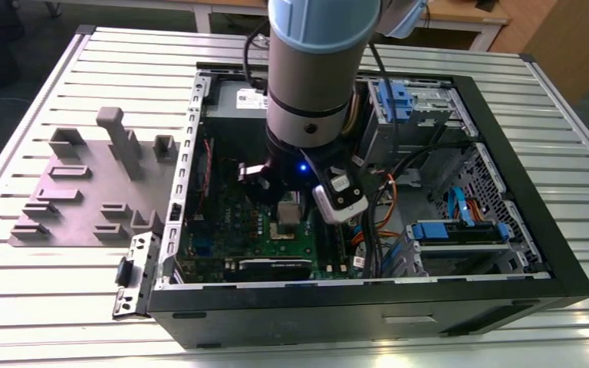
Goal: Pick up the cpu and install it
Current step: 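Place the cpu into insertion slot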
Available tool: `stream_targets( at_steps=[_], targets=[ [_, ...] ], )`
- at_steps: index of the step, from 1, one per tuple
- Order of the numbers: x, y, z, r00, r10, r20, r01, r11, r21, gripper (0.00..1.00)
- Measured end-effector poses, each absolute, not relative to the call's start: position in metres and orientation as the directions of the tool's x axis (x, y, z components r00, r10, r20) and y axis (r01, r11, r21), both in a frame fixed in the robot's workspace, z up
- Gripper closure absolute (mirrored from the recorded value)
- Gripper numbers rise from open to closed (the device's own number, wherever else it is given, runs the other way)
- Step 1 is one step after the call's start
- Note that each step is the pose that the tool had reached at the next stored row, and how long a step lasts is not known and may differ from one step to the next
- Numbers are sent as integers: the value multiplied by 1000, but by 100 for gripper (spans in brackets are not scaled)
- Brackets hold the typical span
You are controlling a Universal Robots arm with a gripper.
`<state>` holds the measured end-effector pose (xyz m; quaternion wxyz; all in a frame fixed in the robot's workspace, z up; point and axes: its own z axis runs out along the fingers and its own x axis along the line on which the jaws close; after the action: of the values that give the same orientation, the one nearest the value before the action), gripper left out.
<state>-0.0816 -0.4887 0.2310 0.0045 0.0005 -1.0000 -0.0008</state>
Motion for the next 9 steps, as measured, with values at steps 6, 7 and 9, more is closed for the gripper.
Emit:
stream_targets(
  at_steps=[6, 7, 9],
  targets=[
    [-82, -489, 225, -1000, -1, 9, -1, 1000, 1, 53],
    [-82, -489, 225, -1000, -1, 9, -1, 1000, 1, 53],
    [-82, -489, 225, -1000, -1, 9, -1, 1000, 1, 53]
  ],
)
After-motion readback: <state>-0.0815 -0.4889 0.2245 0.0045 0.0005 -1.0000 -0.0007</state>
